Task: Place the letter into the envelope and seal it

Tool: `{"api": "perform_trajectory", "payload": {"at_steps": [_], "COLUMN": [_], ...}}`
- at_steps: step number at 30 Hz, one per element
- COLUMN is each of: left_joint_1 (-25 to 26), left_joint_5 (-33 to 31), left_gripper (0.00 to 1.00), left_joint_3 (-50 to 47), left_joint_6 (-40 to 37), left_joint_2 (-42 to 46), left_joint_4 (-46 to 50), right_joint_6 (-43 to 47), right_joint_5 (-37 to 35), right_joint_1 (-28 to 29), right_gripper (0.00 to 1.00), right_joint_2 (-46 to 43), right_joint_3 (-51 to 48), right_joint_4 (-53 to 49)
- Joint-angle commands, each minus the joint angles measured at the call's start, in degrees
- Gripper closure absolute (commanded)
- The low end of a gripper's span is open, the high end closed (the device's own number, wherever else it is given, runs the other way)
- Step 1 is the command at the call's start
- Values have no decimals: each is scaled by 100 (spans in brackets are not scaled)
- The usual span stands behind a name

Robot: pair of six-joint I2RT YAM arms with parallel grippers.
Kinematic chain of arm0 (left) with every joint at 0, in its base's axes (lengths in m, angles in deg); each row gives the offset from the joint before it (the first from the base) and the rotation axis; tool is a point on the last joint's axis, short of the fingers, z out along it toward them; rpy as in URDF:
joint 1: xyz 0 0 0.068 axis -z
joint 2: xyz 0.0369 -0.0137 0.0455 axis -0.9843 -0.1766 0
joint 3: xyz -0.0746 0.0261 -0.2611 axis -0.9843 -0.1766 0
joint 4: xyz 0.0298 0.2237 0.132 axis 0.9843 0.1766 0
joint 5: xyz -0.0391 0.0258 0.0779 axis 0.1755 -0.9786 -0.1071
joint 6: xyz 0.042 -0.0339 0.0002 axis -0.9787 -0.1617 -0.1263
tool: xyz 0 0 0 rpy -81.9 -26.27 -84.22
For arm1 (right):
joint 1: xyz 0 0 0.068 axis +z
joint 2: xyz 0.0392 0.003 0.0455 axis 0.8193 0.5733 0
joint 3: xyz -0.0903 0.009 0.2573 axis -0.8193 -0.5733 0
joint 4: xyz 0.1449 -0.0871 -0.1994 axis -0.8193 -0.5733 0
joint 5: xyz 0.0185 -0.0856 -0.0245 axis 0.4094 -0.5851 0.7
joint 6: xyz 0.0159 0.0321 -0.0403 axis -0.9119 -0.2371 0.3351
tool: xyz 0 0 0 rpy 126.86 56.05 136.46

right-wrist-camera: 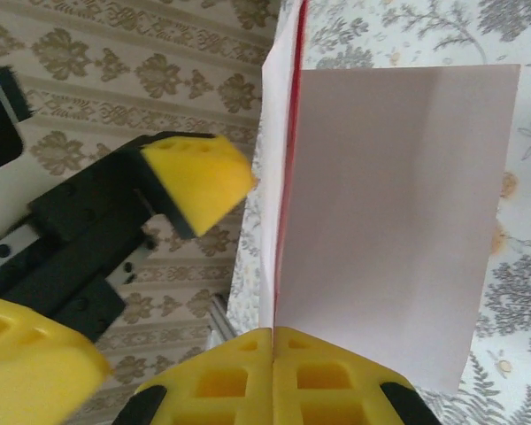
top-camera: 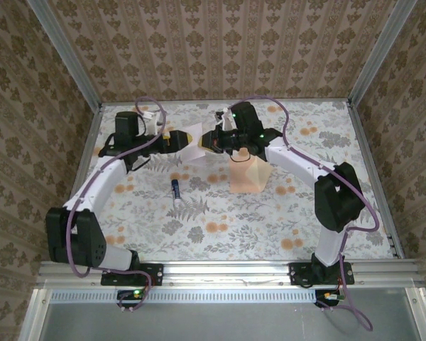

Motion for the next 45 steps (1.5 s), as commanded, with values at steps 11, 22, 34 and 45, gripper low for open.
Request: {"api": "perform_trajectory", "payload": {"at_steps": [11, 22, 34, 45], "left_joint_1": [123, 124, 124, 84], "left_joint_5": [111, 565, 683, 687], "left_gripper": [10, 28, 57, 83], "left_joint_3": [226, 46, 1, 25], "left_joint_6": [328, 942, 1155, 1207], "left_joint_2": [-346, -312, -164, -71], "left_joint_4": [-533, -1274, -1491, -1499], "right_joint_6": [-327, -320, -270, -252], "right_joint_5": [166, 116, 20, -25], "right_joint_1": [26, 27, 9, -18], "right_gripper": [100, 100, 100, 96], "right_joint_2": [-469, -412, -352, -356], "right_joint_3": [-324, -320, -390, -469], "right_joint_4": [657, 683, 673, 709]}}
